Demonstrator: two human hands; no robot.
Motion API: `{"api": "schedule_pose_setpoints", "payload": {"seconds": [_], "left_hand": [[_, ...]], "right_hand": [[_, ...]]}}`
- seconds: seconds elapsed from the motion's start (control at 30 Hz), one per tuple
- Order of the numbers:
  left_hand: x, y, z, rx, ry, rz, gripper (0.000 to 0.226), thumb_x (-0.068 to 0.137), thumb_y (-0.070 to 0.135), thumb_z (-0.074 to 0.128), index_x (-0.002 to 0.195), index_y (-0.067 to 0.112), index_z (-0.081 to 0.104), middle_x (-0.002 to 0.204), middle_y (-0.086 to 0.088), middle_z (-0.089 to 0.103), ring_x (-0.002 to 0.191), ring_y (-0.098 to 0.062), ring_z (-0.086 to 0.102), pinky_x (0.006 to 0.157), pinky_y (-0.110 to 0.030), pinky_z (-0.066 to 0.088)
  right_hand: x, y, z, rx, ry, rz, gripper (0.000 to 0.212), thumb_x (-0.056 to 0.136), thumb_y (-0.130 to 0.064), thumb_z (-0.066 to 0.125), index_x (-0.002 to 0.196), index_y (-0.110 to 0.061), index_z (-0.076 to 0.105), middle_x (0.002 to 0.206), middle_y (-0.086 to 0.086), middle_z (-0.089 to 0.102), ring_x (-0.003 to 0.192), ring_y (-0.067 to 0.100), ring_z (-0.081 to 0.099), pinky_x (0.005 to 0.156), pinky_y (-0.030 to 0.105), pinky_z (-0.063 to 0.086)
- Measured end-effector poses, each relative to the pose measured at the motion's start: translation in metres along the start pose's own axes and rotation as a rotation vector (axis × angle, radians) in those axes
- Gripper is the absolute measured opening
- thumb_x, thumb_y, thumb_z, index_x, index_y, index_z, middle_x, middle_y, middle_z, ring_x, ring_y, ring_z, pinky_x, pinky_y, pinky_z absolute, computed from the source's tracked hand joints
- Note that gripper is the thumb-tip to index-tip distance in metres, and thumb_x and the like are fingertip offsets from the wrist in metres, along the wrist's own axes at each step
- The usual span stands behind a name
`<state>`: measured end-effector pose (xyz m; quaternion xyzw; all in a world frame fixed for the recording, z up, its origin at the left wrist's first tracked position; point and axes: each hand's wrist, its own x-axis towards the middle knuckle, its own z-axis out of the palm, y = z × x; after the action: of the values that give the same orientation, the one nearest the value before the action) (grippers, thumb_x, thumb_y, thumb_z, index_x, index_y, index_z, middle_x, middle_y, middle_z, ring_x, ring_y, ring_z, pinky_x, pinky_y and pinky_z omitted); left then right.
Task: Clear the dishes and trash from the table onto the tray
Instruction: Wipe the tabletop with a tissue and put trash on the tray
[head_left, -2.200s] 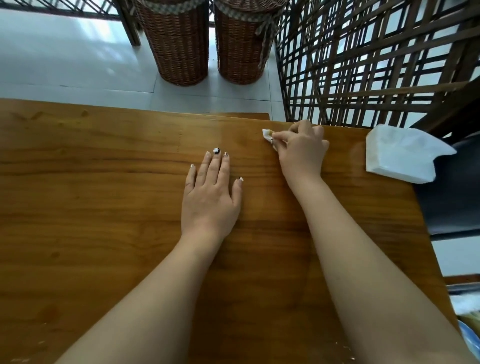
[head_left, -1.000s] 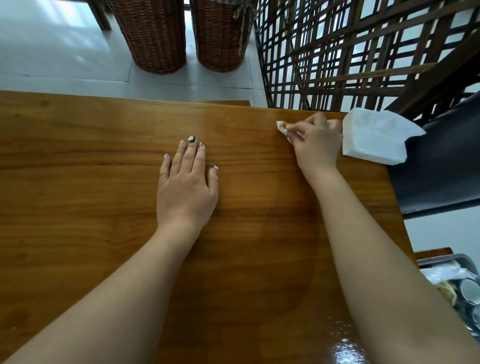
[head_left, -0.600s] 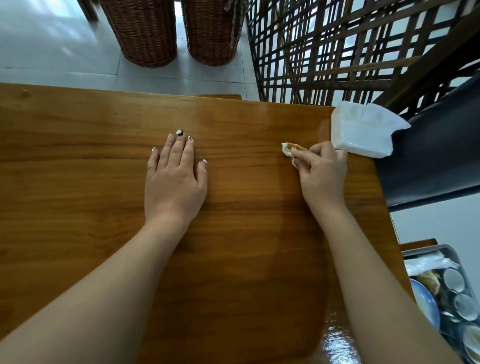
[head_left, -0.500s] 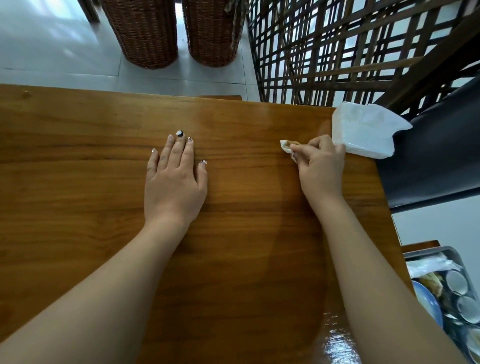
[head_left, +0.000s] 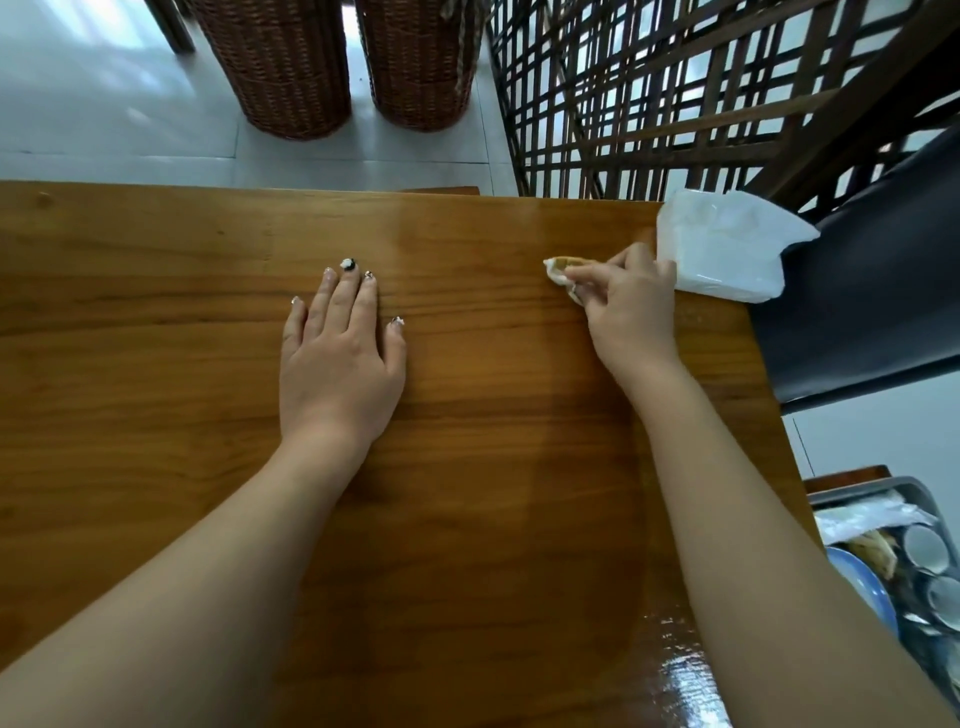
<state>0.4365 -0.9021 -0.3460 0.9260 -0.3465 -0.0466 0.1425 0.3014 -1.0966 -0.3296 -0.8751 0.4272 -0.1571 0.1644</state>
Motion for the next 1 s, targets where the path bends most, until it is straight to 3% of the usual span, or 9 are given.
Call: {"api": "schedule_pose_setpoints", "payload": {"seconds": [0.23, 0.5, 0.67, 0.83, 1.0], "left_hand": [[0.000, 0.000, -0.002, 0.002, -0.013, 0.014, 0.054, 0.102, 0.040, 0.024, 0.151, 0.017, 0.023, 0.160, 0.002, 0.015, 0.147, -0.010, 0.004, 0.120, -0.034, -0.002], [0.000, 0.000, -0.004, 0.040, -0.015, 0.031, 0.056, 0.102, 0.040, 0.028, 0.149, 0.012, 0.028, 0.158, -0.004, 0.021, 0.148, -0.015, 0.009, 0.120, -0.036, 0.002], [-0.006, 0.002, -0.008, 0.072, 0.058, 0.043, 0.052, 0.102, 0.034, 0.034, 0.142, 0.002, 0.041, 0.152, -0.016, 0.034, 0.144, -0.027, 0.023, 0.118, -0.042, 0.014], [-0.014, 0.010, -0.013, 0.127, 0.030, 0.054, 0.050, 0.103, 0.031, 0.032, 0.141, -0.001, 0.041, 0.151, -0.018, 0.034, 0.143, -0.030, 0.025, 0.116, -0.044, 0.019], [-0.021, 0.023, -0.016, 0.088, 0.026, 0.029, 0.044, 0.102, 0.025, 0.035, 0.133, -0.003, 0.049, 0.145, -0.021, 0.042, 0.137, -0.034, 0.034, 0.113, -0.046, 0.027]], "right_hand": [[-0.032, 0.008, -0.024, 0.032, -0.091, 0.002, 0.026, 0.096, -0.016, 0.053, 0.119, -0.018, 0.067, 0.098, -0.004, 0.041, 0.102, 0.013, 0.034, 0.096, 0.027, 0.037], [-0.092, 0.044, -0.065, 0.069, 0.045, 0.023, 0.023, 0.094, -0.021, 0.058, 0.114, -0.016, 0.069, 0.101, -0.001, 0.055, 0.097, 0.010, 0.037, 0.076, 0.026, 0.038], [-0.131, 0.085, -0.088, 0.082, 0.087, 0.078, 0.019, 0.092, -0.020, 0.062, 0.108, -0.016, 0.071, 0.096, -0.006, 0.052, 0.095, 0.013, 0.039, 0.075, 0.031, 0.041], [-0.168, 0.116, -0.087, -0.015, 0.127, 0.076, 0.013, 0.086, -0.018, 0.070, 0.097, -0.014, 0.073, 0.088, 0.004, 0.063, 0.087, 0.019, 0.042, 0.068, 0.035, 0.036], [-0.180, 0.124, -0.080, 0.062, 0.092, 0.118, 0.017, 0.087, -0.020, 0.069, 0.102, -0.013, 0.073, 0.090, 0.004, 0.058, 0.090, 0.022, 0.045, 0.072, 0.036, 0.038]]}}
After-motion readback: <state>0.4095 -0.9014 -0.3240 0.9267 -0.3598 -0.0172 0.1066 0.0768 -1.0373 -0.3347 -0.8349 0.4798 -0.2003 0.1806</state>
